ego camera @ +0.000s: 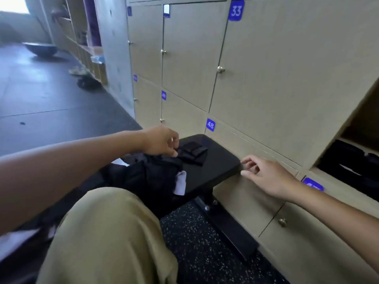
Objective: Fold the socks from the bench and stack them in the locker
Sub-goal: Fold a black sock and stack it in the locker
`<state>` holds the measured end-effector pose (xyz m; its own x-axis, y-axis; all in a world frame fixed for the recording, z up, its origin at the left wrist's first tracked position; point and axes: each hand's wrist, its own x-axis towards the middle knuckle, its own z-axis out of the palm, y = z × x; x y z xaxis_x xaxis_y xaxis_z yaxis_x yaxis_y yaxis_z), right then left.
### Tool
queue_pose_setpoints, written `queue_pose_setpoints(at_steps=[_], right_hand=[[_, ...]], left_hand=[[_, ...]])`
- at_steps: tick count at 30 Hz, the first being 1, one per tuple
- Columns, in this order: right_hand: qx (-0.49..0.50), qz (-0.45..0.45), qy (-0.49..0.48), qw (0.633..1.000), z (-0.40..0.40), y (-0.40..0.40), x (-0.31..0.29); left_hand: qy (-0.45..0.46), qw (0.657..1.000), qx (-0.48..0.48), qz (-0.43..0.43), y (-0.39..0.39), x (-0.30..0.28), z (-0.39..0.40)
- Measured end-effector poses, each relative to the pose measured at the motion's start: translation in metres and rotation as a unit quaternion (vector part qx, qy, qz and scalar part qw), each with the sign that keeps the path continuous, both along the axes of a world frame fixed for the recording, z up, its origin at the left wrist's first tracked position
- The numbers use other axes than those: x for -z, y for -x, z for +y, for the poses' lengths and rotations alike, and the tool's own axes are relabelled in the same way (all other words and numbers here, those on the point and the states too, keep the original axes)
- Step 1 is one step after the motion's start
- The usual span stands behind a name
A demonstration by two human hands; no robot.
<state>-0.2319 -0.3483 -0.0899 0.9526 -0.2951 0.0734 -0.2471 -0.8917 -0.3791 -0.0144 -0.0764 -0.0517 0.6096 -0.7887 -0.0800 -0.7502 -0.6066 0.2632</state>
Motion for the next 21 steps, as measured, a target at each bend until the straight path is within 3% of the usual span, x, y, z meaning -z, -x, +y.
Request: queue_pose_setpoints(at_steps=[6, 12, 15, 21], right_hand=[[-0.06, 0.027, -0.016, 0.998, 0.032, -0.086, 0.033], [-0.043, 0.01, -0.034, 0.998, 0.036, -0.166, 0.058], [-0.048, 0.042, -0.056, 0.996, 0.039, -0.191, 0.071], [-0.041, 0.064, 0.075, 0.994, 0.045, -0.206, 0.087]], left_hand=[[-0.006, 0.998, -0.031, 0.058, -0.026, 0.029, 0.06], [0.025, 0.995, -0.046, 0.083, -0.026, 0.059, 0.082], [0.045, 0.995, -0.049, 0.075, -0.026, 0.069, 0.084], [0.072, 0.994, -0.041, 0.072, -0.035, 0.079, 0.083]])
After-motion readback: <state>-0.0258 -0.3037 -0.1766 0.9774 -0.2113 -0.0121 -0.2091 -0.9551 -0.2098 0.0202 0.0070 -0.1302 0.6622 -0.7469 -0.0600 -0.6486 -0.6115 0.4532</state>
